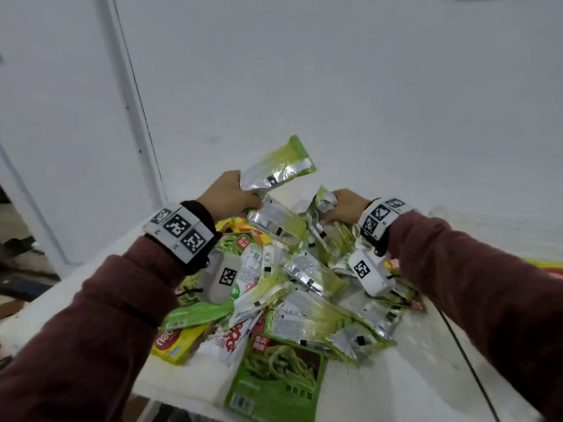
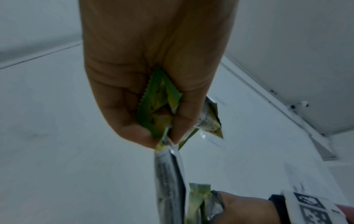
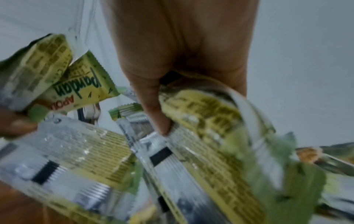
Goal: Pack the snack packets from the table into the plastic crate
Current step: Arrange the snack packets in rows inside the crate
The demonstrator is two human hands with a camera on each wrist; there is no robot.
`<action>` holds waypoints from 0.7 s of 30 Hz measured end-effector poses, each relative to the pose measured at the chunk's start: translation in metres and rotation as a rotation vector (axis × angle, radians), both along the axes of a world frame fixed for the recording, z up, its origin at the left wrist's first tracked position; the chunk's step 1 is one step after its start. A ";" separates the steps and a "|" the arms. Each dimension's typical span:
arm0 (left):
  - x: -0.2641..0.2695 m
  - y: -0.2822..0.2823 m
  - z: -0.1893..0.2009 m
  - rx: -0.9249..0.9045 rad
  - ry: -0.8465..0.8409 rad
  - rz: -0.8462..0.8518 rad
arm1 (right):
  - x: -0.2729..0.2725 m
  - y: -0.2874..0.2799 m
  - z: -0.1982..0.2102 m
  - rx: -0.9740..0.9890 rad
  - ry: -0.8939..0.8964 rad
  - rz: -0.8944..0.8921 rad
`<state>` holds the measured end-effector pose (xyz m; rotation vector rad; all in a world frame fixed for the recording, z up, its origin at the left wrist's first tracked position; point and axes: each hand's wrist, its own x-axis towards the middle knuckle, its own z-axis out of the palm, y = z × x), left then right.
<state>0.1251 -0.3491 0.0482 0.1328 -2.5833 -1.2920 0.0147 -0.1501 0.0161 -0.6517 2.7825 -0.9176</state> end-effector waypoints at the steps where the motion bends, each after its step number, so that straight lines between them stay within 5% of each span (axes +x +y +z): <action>1: 0.002 0.004 0.010 0.010 0.063 0.005 | 0.001 0.003 0.014 -0.078 0.006 -0.004; 5: 0.006 0.033 0.050 0.077 0.279 -0.033 | 0.004 0.039 0.062 -0.373 0.013 -0.041; 10: 0.001 0.089 0.080 0.084 0.386 -0.191 | 0.024 0.116 0.110 -0.517 0.058 -0.044; 21: -0.068 0.303 0.050 -0.060 0.145 -0.466 | 0.030 0.331 0.086 0.192 0.276 -0.239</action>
